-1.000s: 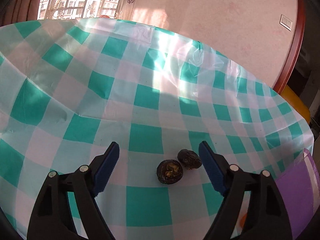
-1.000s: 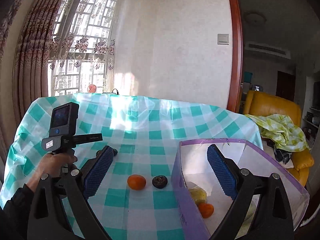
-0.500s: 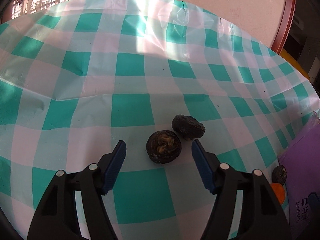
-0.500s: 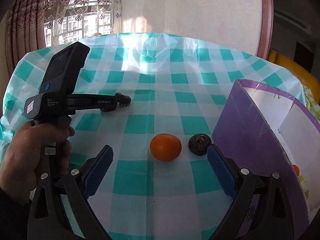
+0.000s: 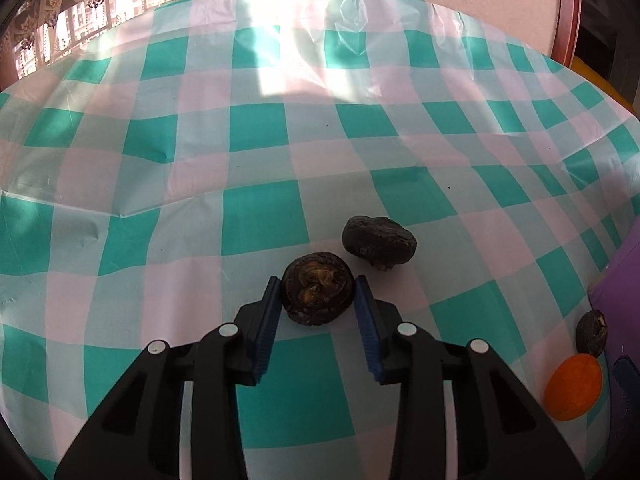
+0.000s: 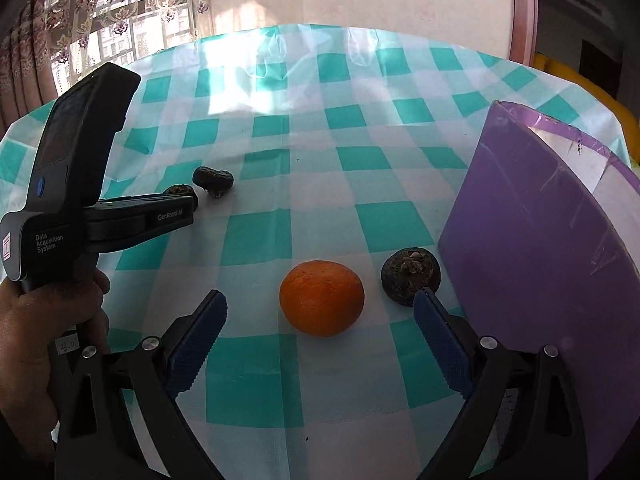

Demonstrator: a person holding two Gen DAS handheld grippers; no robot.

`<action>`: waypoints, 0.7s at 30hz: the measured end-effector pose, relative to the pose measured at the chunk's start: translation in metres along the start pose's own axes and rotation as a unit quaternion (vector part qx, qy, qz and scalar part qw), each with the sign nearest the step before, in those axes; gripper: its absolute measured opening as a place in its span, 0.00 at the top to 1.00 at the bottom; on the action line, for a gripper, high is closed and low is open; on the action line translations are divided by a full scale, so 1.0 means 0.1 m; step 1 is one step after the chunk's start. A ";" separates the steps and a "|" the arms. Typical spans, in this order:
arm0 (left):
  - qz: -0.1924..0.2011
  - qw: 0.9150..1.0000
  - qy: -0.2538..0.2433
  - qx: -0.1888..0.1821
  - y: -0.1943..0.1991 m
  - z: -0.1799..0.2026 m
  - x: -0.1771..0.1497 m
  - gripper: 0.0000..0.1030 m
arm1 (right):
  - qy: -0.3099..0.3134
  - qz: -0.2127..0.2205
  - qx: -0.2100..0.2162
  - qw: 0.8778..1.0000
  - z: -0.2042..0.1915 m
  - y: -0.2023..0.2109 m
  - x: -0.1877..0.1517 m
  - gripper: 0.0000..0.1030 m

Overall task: Organize fruits
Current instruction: 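Close the left gripper on a dark brown fruit while the right grasps an orange, then carry the dark fruit and the orange over the purple box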

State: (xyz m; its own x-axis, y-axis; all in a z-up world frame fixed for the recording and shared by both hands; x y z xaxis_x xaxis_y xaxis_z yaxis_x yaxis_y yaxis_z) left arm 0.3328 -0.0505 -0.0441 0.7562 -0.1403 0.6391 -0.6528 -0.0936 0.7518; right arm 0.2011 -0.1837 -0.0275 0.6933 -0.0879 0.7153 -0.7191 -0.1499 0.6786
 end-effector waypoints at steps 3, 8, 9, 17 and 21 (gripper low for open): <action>0.008 1.000 0.011 0.002 0.03 -0.04 0.00 0.64 | -0.005 -0.016 0.000 1.000 0.02 -0.09 -0.02 0.23; 0.019 1.000 0.018 0.002 0.07 -0.06 0.01 0.64 | -0.005 -0.026 0.004 1.000 0.00 -0.17 -0.01 0.39; 0.020 1.000 0.021 0.001 0.07 -0.07 0.01 0.64 | -0.006 -0.027 0.005 1.000 0.00 -0.18 -0.01 0.42; 0.023 0.999 0.031 0.000 0.09 -0.11 0.01 0.64 | -0.014 -0.032 0.011 0.999 0.03 -0.21 -0.02 0.55; 0.025 0.999 0.037 -0.001 0.11 -0.13 0.00 0.64 | -0.011 -0.032 0.013 0.999 0.02 -0.21 -0.03 0.55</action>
Point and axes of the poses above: each gripper's, at about its wrist camera, not at the fingertips, and y roughly against the way its jaws point, z to its right, x to its top, the point moved 7 cm from there along -y, roughly the way its jaws point, and after that the axes turned 12 degrees about x, right-handed, at the moved point
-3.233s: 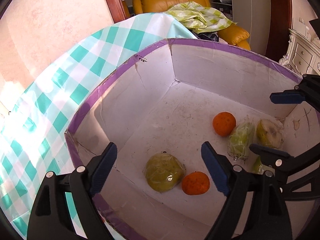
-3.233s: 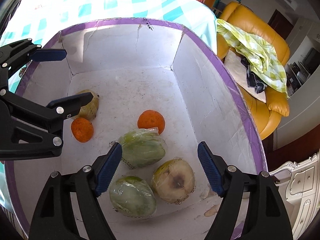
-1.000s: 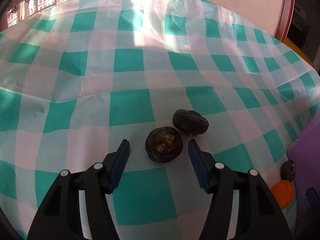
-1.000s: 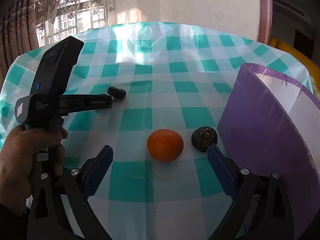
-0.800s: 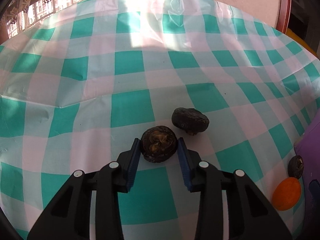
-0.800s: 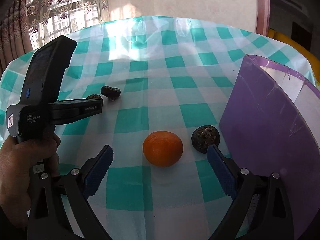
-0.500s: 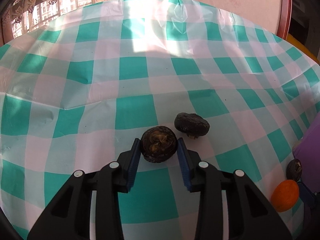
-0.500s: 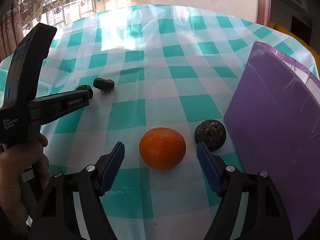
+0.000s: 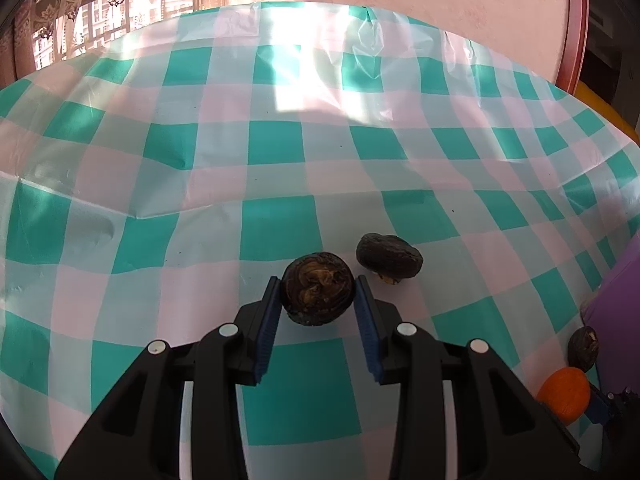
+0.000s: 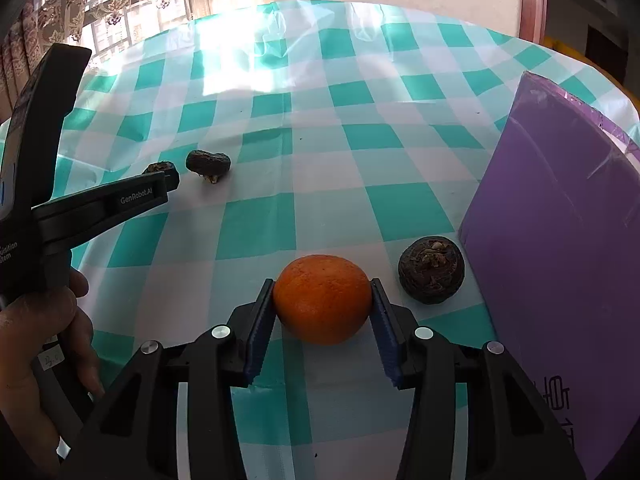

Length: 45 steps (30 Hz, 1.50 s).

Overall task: Organize fruits
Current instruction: 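Carry the dark fruit and the orange over the purple box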

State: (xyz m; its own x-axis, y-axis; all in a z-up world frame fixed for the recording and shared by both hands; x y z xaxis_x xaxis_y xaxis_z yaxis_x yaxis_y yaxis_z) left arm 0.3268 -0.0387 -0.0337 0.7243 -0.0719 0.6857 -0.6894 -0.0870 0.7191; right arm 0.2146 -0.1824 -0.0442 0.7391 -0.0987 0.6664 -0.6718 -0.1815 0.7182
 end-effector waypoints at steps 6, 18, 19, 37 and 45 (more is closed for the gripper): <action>0.003 1.000 0.022 -0.004 0.01 -0.12 0.01 0.64 | 0.012 0.000 0.015 1.000 -0.06 0.01 -0.02 0.56; 0.037 0.996 0.083 -0.017 0.17 -0.37 0.11 0.64 | 0.098 0.060 -0.006 0.993 -0.35 0.26 0.01 0.56; 0.043 0.995 0.086 -0.025 0.21 -0.36 0.12 0.64 | 0.099 0.064 -0.007 0.993 -0.36 0.28 0.02 0.56; 0.140 0.988 0.044 -0.037 1.09 0.10 0.13 0.65 | 0.102 0.142 0.023 0.984 -0.35 0.81 -0.09 0.56; 0.173 0.983 0.005 -0.061 1.59 0.51 0.06 0.64 | 0.089 0.189 0.046 0.977 -0.27 1.43 -0.10 0.56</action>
Point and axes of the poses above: each gripper's, at about its wrist camera, not at the fingertips, and y roughly against the way its jaws point, z to its right, x to its top, the point moved 7 cm from there along -y, roughly the way its jaws point, and after that the axes turned 12 degrees about x, right-handed, at the moved point
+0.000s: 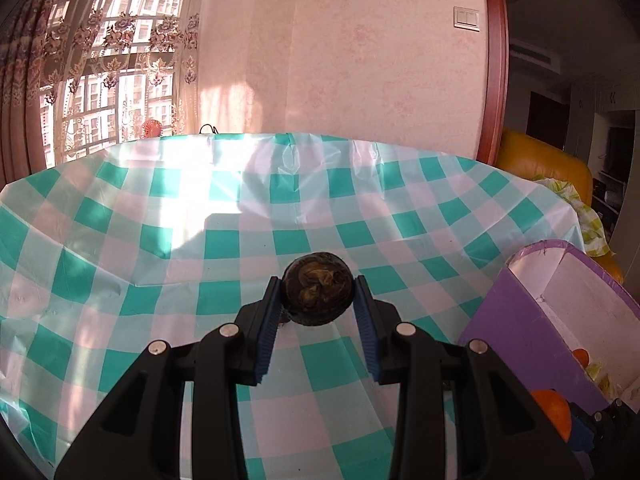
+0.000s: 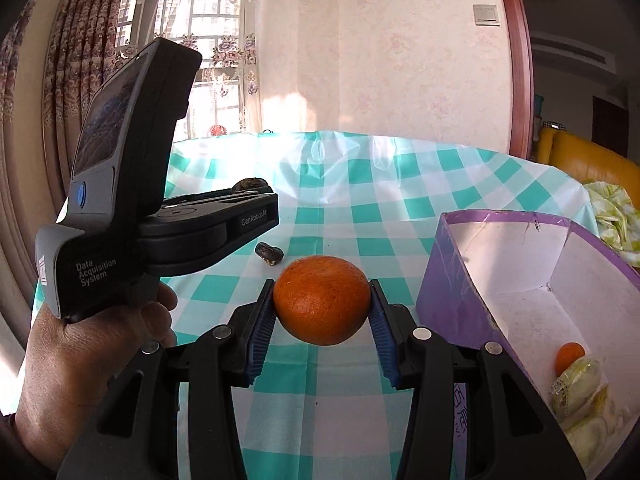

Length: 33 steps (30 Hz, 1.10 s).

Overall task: Organize fruits
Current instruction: 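Carry the dark fruit and the orange over the purple box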

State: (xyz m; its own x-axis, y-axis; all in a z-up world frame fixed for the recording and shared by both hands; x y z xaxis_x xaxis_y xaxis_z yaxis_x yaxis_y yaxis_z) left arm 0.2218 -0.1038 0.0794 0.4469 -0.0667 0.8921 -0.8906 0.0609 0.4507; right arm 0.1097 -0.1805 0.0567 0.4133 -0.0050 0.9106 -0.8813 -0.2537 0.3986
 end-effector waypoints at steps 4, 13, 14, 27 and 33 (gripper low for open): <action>0.010 0.999 -0.030 -0.030 0.18 0.39 0.03 0.64 | -0.017 0.017 -0.004 1.000 0.13 0.32 0.05 0.56; 0.028 0.992 -0.078 -0.101 0.53 1.19 0.05 0.64 | -0.059 0.021 -0.034 0.997 0.58 0.83 0.03 0.56; 0.028 0.991 -0.083 -0.106 0.56 1.25 0.04 0.64 | -0.062 0.020 -0.037 0.997 0.63 0.86 0.03 0.56; 0.014 0.968 -0.192 -0.163 0.57 2.25 -0.15 0.64 | -0.109 -0.032 -0.103 0.988 1.36 1.00 -0.17 0.56; -0.003 0.956 -0.235 -0.177 0.45 2.51 -0.28 0.64 | -0.110 -0.085 -0.115 0.984 1.60 0.86 -0.31 0.56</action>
Point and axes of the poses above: each gripper's, at about its wrist camera, not at the fingertips, and y roughly against the way its jaws point, z to its right, x to its top, the point moved 7 cm from there along -y, roughly the way its jaws point, and after that the axes turned 12 degrees about x, right-handed, at the moved point
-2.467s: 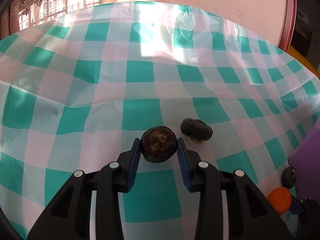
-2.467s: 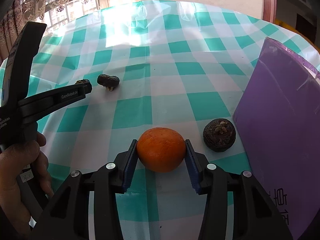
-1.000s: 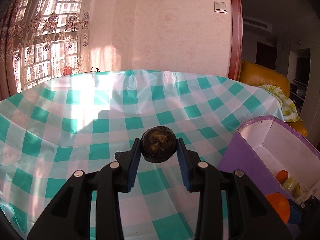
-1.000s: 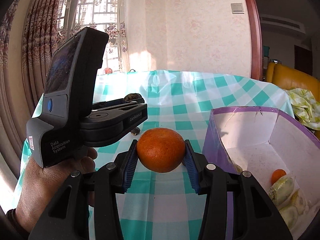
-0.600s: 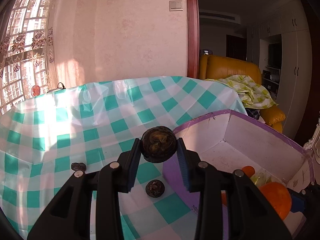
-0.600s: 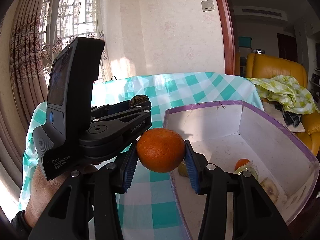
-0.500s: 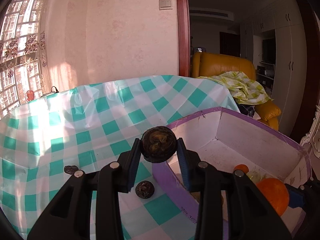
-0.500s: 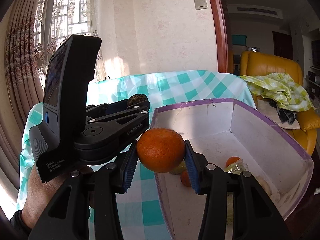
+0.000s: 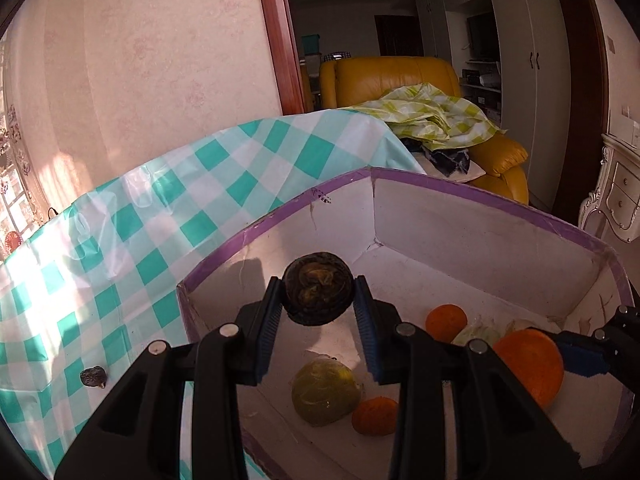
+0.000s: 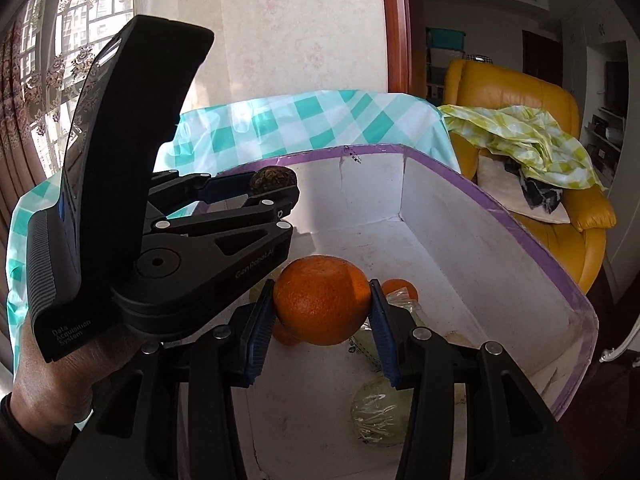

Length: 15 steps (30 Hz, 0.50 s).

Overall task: Organize fruits
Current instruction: 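Carry the dark fruit and the orange over the purple box, then open the left gripper to drop the dark fruit while the right releases the orange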

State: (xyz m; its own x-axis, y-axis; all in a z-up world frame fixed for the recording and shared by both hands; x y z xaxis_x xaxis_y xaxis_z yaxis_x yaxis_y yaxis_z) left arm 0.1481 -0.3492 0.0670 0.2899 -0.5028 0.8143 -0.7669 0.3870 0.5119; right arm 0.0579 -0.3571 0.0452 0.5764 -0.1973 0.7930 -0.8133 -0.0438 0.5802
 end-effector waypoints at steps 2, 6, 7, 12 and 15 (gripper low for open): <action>-0.004 1.000 -0.012 0.001 -0.06 0.02 0.01 0.64 | 0.005 -0.026 -0.002 1.000 0.06 -0.09 -0.05 0.56; -0.027 0.999 -0.041 0.011 -0.23 -0.01 0.04 0.64 | 0.037 -0.075 -0.005 0.997 0.03 -0.19 -0.09 0.56; -0.035 0.998 -0.050 0.015 -0.28 -0.01 0.05 0.64 | 0.042 -0.092 0.001 0.995 0.02 -0.22 -0.11 0.56; -0.096 0.989 -0.108 0.018 -0.54 0.06 -0.05 0.64 | 0.095 -0.181 -0.005 0.979 -0.03 -0.37 -0.23 0.56; -0.129 0.984 -0.125 0.003 -0.62 0.11 -0.12 0.64 | 0.129 -0.222 -0.014 0.966 -0.07 -0.44 -0.32 0.56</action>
State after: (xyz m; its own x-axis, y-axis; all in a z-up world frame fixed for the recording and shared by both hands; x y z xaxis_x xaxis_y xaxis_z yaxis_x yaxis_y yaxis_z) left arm 0.1861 -0.3762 0.0225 0.3257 -0.7581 0.5650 -0.6902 0.2178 0.6900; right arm 0.0761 -0.3420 -0.0045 0.8720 0.0865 0.4818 -0.4801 -0.0417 0.8762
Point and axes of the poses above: each gripper's, at about its wrist camera, not at the fingertips, and y roughly against the way its jaws point, z to its right, x to its top, the point moved 7 cm from there along -y, roughly the way its jaws point, and after that the axes turned 12 degrees about x, right-handed, at the moved point
